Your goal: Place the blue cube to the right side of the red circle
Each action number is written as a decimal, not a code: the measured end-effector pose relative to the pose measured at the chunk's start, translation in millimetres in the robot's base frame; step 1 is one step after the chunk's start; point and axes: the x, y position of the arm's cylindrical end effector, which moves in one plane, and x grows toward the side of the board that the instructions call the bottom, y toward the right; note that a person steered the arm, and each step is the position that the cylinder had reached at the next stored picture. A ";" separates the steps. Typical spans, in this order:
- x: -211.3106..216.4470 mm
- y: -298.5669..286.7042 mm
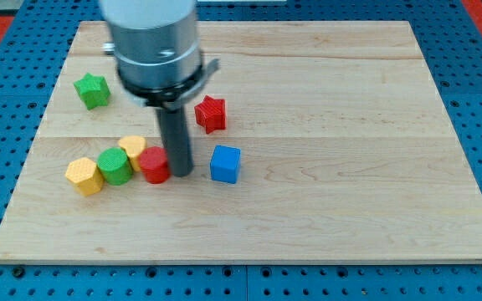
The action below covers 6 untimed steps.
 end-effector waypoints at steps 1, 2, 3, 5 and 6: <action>0.0 -21.0; 16.1 63.7; 59.9 136.8; -4.3 146.3; 28.9 40.6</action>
